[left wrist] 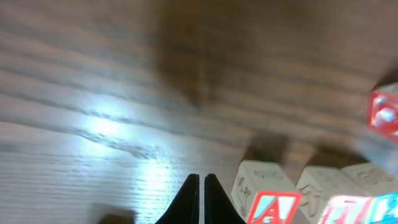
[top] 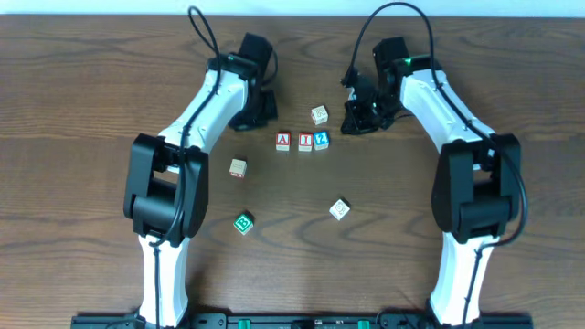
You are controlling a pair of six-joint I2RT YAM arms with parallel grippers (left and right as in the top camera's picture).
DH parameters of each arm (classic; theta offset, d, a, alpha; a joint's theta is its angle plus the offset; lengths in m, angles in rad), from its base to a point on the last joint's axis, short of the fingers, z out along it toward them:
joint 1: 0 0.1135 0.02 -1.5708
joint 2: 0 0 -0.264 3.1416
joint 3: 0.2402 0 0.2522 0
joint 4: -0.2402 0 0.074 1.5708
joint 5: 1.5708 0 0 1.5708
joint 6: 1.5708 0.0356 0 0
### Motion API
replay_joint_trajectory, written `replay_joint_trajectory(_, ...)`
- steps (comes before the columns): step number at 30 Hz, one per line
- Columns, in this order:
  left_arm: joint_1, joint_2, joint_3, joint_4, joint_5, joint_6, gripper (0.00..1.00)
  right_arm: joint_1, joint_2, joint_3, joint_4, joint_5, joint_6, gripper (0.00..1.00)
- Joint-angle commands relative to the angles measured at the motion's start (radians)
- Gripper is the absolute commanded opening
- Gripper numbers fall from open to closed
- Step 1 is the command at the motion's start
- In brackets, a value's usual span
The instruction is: Spell out Ai2
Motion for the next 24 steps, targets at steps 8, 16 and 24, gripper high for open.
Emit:
replay_joint_trajectory(8, -0.026, -0.015, -0.073, 0.027, 0.052, -0.063, 0.06, 0.008, 0.06, -0.014, 0.007, -0.056, 0.006, 0.02)
replay_joint_trajectory(16, -0.03, -0.014, -0.105, 0.079, 0.063, -0.076, 0.06, 0.027, 0.077, -0.014, 0.028, -0.055, 0.03, 0.01)
replay_joint_trajectory(24, -0.036, -0.014, -0.151, 0.132, 0.089, -0.095, 0.06, 0.076, 0.077, -0.014, 0.056, -0.05, 0.066, 0.02)
